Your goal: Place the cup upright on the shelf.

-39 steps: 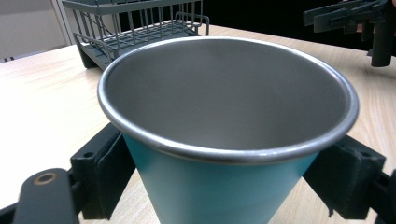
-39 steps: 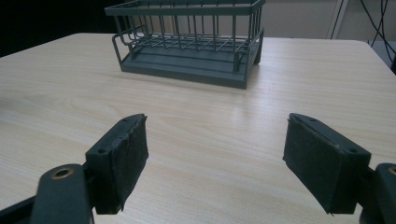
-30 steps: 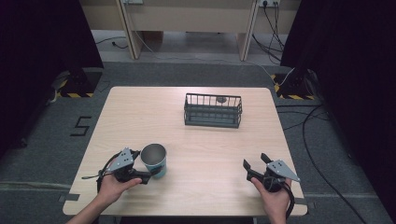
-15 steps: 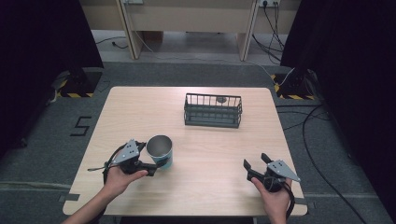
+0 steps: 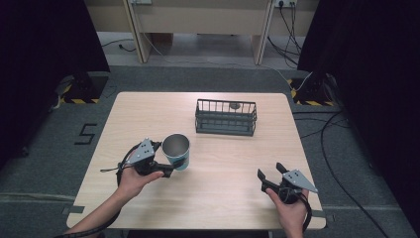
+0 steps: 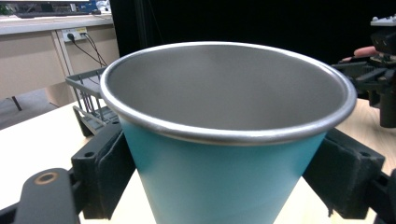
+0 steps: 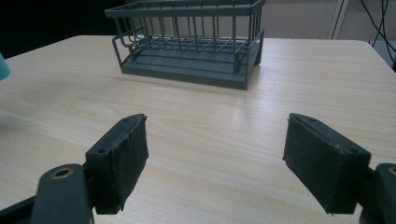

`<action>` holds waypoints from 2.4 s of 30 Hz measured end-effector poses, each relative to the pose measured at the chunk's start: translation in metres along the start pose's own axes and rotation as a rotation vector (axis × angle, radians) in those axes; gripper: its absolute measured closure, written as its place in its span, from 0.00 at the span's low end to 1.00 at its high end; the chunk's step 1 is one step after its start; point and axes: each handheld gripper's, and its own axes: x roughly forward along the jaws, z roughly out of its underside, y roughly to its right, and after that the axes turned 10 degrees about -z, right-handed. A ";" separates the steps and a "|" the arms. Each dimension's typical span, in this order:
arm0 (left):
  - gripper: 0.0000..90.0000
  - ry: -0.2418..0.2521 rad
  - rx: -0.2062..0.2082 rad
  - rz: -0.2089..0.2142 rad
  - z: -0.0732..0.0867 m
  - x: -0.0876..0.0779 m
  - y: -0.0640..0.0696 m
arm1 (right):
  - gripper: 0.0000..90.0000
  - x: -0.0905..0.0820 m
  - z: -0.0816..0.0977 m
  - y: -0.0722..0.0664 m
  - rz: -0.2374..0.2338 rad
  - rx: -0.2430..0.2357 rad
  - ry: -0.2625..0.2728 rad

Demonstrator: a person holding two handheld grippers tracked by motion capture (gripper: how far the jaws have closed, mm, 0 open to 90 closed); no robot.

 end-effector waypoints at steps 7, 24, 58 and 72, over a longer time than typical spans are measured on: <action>0.17 0.010 0.005 -0.003 -0.007 0.007 -0.002 | 0.25 0.001 0.000 0.000 -0.006 -0.001 -0.001; 0.17 0.031 0.019 -0.019 -0.029 0.028 -0.008 | 0.25 0.002 0.001 -0.001 -0.011 -0.003 -0.006; 0.17 0.036 0.032 -0.036 -0.056 0.078 -0.012 | 0.25 0.003 0.002 0.000 -0.013 0.003 -0.007; 0.17 0.038 0.026 -0.044 -0.062 0.094 -0.017 | 0.25 0.003 0.002 0.000 -0.013 0.005 -0.006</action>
